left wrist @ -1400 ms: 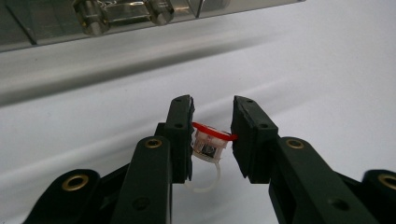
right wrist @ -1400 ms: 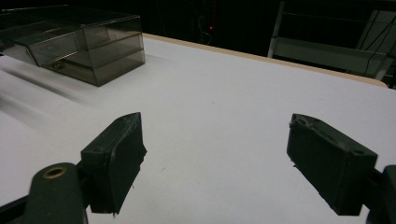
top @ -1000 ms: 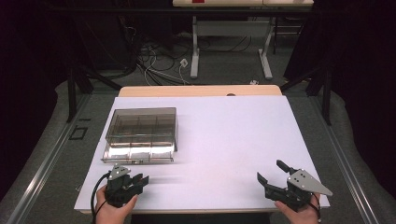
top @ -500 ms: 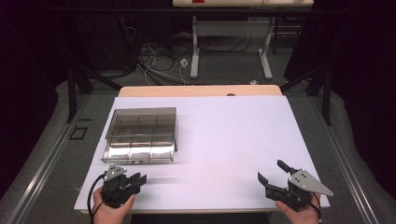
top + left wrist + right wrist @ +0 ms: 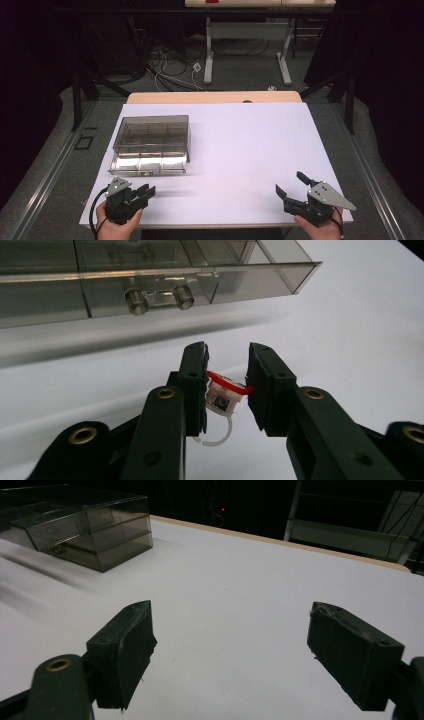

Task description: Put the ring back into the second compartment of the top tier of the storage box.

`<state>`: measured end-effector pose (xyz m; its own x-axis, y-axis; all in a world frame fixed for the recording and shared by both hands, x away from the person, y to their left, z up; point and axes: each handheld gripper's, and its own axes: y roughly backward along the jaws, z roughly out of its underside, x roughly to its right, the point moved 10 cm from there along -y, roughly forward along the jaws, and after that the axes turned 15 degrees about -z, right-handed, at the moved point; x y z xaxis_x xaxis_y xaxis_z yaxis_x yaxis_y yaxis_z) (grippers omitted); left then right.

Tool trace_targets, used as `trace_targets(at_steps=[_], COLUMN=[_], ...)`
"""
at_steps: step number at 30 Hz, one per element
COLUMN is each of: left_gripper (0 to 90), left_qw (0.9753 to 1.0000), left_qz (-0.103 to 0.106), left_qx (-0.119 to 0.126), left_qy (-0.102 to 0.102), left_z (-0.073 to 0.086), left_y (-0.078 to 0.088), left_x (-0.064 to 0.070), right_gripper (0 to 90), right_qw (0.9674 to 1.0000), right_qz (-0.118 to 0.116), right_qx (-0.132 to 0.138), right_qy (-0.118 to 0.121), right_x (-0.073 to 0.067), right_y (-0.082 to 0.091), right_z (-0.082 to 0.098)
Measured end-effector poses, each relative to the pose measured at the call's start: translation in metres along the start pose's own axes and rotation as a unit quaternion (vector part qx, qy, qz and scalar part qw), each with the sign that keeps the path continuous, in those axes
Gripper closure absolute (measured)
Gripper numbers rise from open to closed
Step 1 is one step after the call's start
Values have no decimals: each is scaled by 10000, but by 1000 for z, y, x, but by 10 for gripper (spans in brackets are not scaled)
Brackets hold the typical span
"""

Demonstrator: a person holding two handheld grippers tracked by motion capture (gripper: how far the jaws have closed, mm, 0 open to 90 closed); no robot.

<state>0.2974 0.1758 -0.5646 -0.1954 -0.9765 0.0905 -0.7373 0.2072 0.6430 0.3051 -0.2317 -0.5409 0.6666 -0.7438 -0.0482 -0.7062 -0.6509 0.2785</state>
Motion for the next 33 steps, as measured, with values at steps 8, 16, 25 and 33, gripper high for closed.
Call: trace_targets(at_steps=[8,16,25,33], left_gripper=[698,700,701,703], left_qw=[9999,9994,9987,9983], left_qz=[-12,-94,-146,-134], left_qx=[137,314,475,569], left_qy=[-13,-138,-109,-56], left_z=[-4,-9,-14,-18], left_y=[7,14,19,22], left_x=[-2,-1,-3,-4], right_gripper=[180,177,173,168], right_qw=[10000,10000,10000,9999], right_qz=[15,21,36,41], right_qx=[18,31,25,50], right_qy=[-36,-29,-31,-82], right_x=[1,1,1,3], right_y=[0,0,-1,1], right_z=[0,0,0,0])
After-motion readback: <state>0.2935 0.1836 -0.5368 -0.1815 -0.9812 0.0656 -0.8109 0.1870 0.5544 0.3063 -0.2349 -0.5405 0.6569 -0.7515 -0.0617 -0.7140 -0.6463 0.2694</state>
